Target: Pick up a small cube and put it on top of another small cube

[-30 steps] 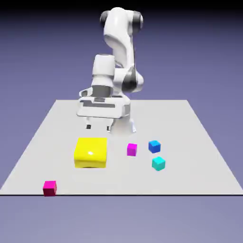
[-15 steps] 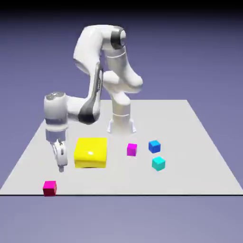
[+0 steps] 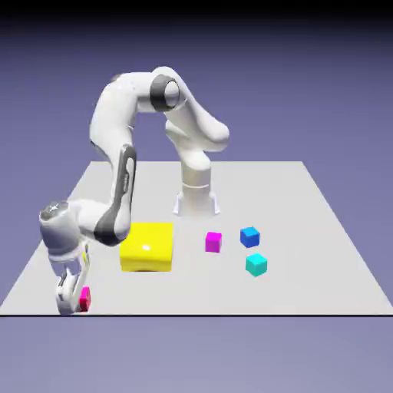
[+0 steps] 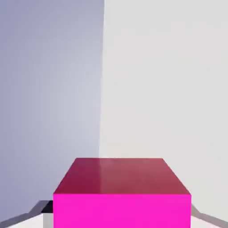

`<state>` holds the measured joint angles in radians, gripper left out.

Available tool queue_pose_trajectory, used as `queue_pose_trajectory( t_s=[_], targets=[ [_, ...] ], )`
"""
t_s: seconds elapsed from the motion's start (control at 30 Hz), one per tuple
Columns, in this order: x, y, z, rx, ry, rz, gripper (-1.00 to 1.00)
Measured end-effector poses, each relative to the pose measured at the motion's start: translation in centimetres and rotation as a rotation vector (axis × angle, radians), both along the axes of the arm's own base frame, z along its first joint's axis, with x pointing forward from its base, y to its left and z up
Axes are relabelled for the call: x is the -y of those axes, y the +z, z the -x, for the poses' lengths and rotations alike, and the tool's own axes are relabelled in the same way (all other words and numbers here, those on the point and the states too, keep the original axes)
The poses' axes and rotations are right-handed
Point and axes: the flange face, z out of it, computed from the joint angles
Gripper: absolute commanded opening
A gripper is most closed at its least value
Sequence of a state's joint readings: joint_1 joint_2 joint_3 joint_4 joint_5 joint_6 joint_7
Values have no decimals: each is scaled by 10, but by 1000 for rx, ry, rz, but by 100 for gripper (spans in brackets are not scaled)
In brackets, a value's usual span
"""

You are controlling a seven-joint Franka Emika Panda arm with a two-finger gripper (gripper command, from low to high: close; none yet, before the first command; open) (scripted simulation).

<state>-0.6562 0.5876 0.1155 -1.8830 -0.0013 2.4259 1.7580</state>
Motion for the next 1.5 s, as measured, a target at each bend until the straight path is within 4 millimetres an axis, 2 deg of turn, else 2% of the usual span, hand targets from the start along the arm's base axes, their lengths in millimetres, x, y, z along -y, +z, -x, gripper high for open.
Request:
queue_pose_trajectory(
  t_s=[0.03, 0.17, 0.3, 0.37, 0.47, 0.53, 0.63, 0.8, 0.87, 0.97, 1.07, 1.13, 1.33, 1.5],
  targets=[
    [0, 0, 0, 0, 0, 0, -100],
    [-115, 31, -19, 40, 213, -61, -100],
    [-228, 56, -11, 65, 430, -107, -100],
    [-281, 66, 2, 71, 539, -125, -100],
    [-352, 77, 33, 75, 700, -143, -100],
    [-405, 82, 61, 72, 828, -150, -100],
    [-459, 85, 108, 64, 992, -150, -100],
    [-505, 80, 191, 45, 1215, -123, -100],
    [-517, 75, 225, 34, 1309, -103, -100],
    [-523, 65, 274, 18, 1443, -63, -100],
    [-517, 54, 316, 2, 1567, -10, -100],
    [-515, 52, 323, 0, 1587, 0, -100],
    [-513, 15, 320, -9, 1585, 16, -100],
    [-514, -16, 326, -2, 1587, 4, -100]
  ],
)
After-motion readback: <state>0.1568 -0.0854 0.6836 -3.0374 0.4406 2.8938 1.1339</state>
